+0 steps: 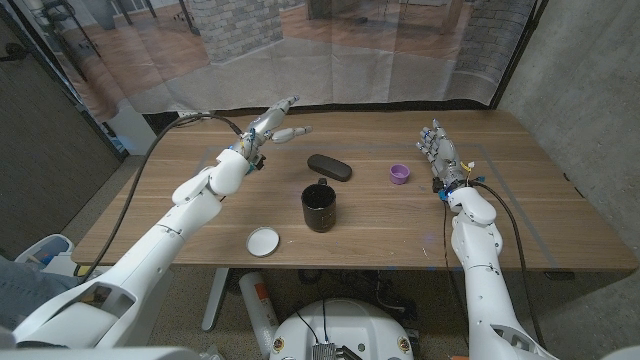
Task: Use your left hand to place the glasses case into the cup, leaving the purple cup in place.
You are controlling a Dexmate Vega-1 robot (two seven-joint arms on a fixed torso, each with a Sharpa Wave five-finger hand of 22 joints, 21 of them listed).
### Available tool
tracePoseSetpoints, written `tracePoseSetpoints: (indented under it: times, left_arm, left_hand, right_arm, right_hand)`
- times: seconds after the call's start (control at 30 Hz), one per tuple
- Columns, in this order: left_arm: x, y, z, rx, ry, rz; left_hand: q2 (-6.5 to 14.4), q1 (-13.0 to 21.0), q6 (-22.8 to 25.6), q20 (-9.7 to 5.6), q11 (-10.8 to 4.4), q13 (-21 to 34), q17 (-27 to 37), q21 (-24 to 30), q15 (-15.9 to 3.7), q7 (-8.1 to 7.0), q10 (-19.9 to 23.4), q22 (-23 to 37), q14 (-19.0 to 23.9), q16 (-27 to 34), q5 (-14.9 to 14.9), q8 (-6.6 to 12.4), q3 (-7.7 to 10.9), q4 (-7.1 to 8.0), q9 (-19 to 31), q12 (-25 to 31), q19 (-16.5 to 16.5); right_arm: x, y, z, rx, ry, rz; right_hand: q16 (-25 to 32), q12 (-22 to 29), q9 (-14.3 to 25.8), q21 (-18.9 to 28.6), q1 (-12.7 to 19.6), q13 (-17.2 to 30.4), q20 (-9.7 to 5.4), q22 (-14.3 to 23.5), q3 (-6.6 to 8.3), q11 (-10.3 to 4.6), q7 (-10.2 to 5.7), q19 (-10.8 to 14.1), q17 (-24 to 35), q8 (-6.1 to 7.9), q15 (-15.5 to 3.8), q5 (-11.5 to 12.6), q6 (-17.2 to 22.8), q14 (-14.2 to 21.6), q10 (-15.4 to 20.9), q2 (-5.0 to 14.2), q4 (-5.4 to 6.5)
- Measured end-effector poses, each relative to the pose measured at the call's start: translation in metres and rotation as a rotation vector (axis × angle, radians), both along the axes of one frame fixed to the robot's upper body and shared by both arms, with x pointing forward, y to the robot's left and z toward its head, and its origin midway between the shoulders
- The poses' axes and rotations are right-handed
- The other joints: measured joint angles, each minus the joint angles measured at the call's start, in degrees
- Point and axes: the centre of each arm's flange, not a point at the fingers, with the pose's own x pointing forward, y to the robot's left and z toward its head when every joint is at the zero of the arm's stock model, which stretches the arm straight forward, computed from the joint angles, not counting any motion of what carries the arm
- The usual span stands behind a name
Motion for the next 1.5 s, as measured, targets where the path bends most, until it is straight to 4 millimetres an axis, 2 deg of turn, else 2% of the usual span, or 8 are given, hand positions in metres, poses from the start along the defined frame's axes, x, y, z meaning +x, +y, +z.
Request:
tracePoseSetpoints:
  times: [0.37, 0.63, 0.87, 0.9, 1.13, 1.5]
  left_arm:
    - [0.002, -0.003, 0.003, 0.091, 0.012, 0.052]
    - [0.003, -0.006, 0.007, 0.147, 0.028, 0.077]
    - [-0.001, -0.013, 0.016, 0.176, 0.008, 0.07]
    - [0.005, -0.012, 0.011, 0.227, 0.048, 0.11]
    - [0.006, -0.017, 0.013, 0.279, 0.06, 0.127]
    - [0.007, -0.023, 0.013, 0.384, 0.104, 0.168]
  left_hand:
    - [0.13, 1.38, -0.94, 0.3, -0.25, 0.0, -0.01, -0.4, -0.1, -0.34, -0.87, 0.0, -0.81, -0.36, 0.0, -0.21, 0.23, -0.7, 0.28, -0.23, -0.29]
    - [0.38, 2.49, -1.96, 0.19, -0.42, -0.01, -0.01, -0.4, 0.09, -0.52, -1.47, 0.0, -1.56, -0.35, 0.0, -0.21, 0.5, -0.96, 0.28, -0.23, -1.02]
    - [0.41, 3.44, -3.06, 0.3, -0.43, -0.01, -0.01, -0.4, 0.03, -0.41, -2.47, 0.0, -2.01, -0.35, 0.0, -0.44, 0.8, -1.26, 0.27, -0.23, -1.75]
    - [0.52, 3.55, -3.06, 0.3, -0.39, -0.01, -0.01, -0.39, 0.03, -0.41, -2.51, 0.0, -2.01, -0.35, 0.0, -0.44, 0.87, -1.33, 0.27, -0.23, -1.75]
    - [0.21, 4.3, -4.09, 0.3, -0.42, 0.26, -0.01, -0.39, 0.05, -0.01, -3.3, 0.0, -2.03, -0.35, 0.0, -0.44, 0.87, -1.33, 0.27, -0.23, -1.74]
    - [-0.31, 4.82, -5.02, 0.82, 0.56, 0.26, -0.01, -0.39, 0.28, 0.3, -5.64, 0.28, -2.25, -0.35, -0.33, -0.65, 0.62, -1.57, 0.3, -0.46, -1.82]
  right_arm:
    - [0.002, 0.002, 0.0, 0.01, -0.001, -0.003]
    - [0.003, 0.003, 0.003, 0.014, -0.005, -0.007]
    - [0.003, 0.002, 0.003, 0.017, -0.007, -0.012]
    - [0.004, 0.004, 0.004, 0.021, -0.007, -0.009]
    - [0.005, 0.005, 0.004, 0.028, -0.008, -0.011]
    - [0.007, 0.008, 0.008, 0.042, -0.012, -0.011]
  right_hand:
    - [0.0, 0.0, 0.0, 0.0, 0.0, 0.0, 0.0, -0.01, 0.0, 0.0, 0.32, 0.0, 0.0, 0.0, 0.0, 0.0, 0.31, 0.0, 0.0, 0.0, 0.0]
    - [0.0, 0.0, 0.0, -0.38, 0.0, 0.0, 0.0, -0.01, 0.0, 0.0, -0.01, -0.01, 0.0, 0.0, 0.22, 0.0, 0.63, 0.22, 0.0, 0.0, 0.0]
    - [0.0, 0.0, 0.0, -0.38, 0.01, 0.0, 0.01, -0.01, 0.25, 0.0, -0.01, -0.01, 0.0, 0.0, 0.32, 0.0, 0.63, 0.31, 0.0, 0.01, -0.25]
    - [0.0, 0.0, 0.0, -0.38, 0.21, 0.0, 0.0, -0.01, 0.25, 0.0, -0.01, -0.01, 0.0, 0.0, 0.32, 0.0, 0.63, 0.31, 0.0, 0.2, -0.25]
    - [0.0, 0.0, 0.0, -0.58, 0.31, 0.0, 0.01, -0.01, 0.01, 0.0, 0.0, -0.01, 0.0, 0.0, 0.31, 0.0, 0.63, 0.31, 0.0, 0.3, -0.49]
    - [0.0, 0.0, 0.0, -0.79, 0.31, 0.0, 0.32, -0.02, 0.01, 0.0, 0.0, 0.31, 0.0, 0.0, 0.54, 0.0, 0.63, 0.53, 0.0, 0.3, -0.48]
